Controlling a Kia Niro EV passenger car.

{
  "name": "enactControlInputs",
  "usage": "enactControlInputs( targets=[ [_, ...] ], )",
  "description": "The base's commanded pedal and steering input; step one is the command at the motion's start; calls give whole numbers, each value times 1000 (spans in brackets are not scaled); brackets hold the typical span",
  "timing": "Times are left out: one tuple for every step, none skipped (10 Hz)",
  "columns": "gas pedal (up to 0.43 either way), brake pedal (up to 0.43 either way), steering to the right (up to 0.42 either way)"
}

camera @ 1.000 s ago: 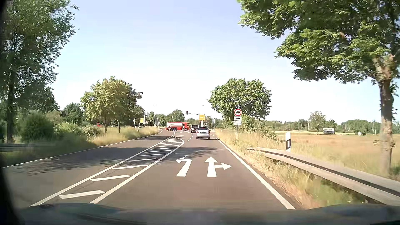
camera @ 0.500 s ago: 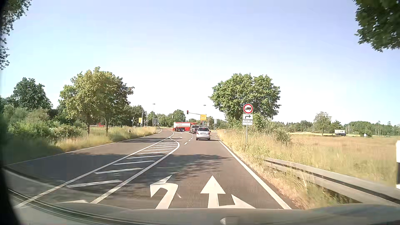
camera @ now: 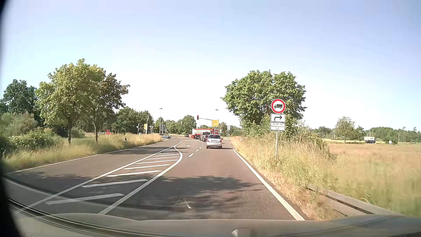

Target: Follow the waypoints while adhering to traffic rules and regulations

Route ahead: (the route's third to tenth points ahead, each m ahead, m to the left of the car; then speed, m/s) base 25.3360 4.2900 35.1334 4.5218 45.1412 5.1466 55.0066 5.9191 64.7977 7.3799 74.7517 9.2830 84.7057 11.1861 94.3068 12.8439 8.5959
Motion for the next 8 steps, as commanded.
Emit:
enactControlInputs(
  targets=[
    [0,201,-5],
    [0,201,-6],
    [0,201,-5],
    [0,201,-6],
    [0,201,-6],
    [0,201,-6],
    [0,207,-6],
    [0,207,-6]
  ],
)
